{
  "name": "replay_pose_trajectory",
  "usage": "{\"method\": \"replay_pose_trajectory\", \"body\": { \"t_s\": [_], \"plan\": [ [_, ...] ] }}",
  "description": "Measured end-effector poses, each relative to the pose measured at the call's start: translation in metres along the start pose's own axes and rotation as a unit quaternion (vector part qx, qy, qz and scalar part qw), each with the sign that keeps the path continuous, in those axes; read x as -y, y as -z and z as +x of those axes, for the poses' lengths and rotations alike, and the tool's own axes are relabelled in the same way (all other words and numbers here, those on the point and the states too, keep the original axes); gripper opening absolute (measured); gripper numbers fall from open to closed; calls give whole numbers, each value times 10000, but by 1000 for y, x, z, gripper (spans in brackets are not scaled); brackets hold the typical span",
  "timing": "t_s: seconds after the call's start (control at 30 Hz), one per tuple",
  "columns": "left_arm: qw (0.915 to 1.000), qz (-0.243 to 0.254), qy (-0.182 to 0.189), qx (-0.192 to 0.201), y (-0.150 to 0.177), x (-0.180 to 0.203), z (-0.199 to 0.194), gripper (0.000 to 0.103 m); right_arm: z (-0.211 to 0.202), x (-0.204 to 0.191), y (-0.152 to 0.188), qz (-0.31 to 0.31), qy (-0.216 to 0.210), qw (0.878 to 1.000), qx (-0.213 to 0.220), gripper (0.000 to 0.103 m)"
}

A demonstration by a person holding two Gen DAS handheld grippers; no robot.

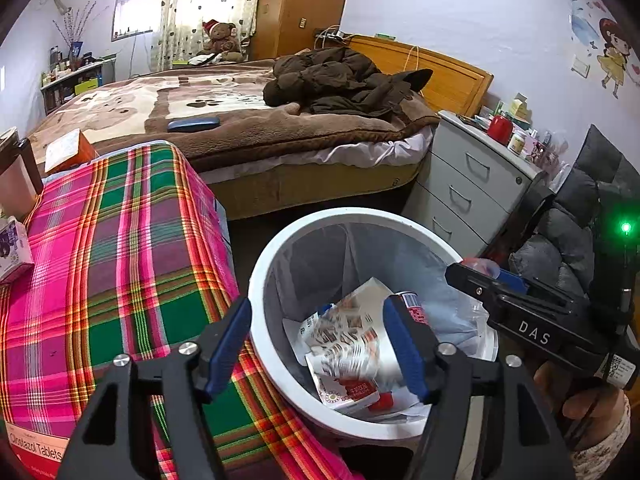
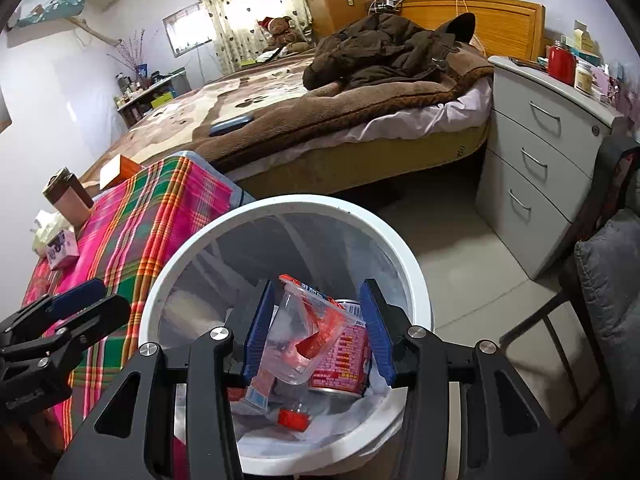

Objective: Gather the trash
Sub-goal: 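Carry cup and bag over the white bin and open both grippers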

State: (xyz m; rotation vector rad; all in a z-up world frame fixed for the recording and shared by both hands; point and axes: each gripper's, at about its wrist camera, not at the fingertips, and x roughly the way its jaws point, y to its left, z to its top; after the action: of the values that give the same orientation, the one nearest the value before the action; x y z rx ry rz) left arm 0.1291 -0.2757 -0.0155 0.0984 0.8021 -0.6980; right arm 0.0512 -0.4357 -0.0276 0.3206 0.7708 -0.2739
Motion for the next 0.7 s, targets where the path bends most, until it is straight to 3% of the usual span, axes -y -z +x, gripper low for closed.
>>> {"method": "replay_pose_trajectory", "body": {
  "t_s": [0.03,0.1,0.13,0.7],
  "plan": [
    [10000,-5,-15,12,-1,-1,0,74,0,0,0,13,4,10000,-6,50],
    [10000,-29,-31,21,-1,-3,-1,74,0,0,1,38,-23,10000,-16,65],
    [10000,-40,-26,25,0,-5,-2,74,0,1,1,41,-36,10000,-11,66],
    [9988,-238,-275,326,7,-33,-43,74,-14,-21,2,-83,-217,9996,173,66]
  ]
}}
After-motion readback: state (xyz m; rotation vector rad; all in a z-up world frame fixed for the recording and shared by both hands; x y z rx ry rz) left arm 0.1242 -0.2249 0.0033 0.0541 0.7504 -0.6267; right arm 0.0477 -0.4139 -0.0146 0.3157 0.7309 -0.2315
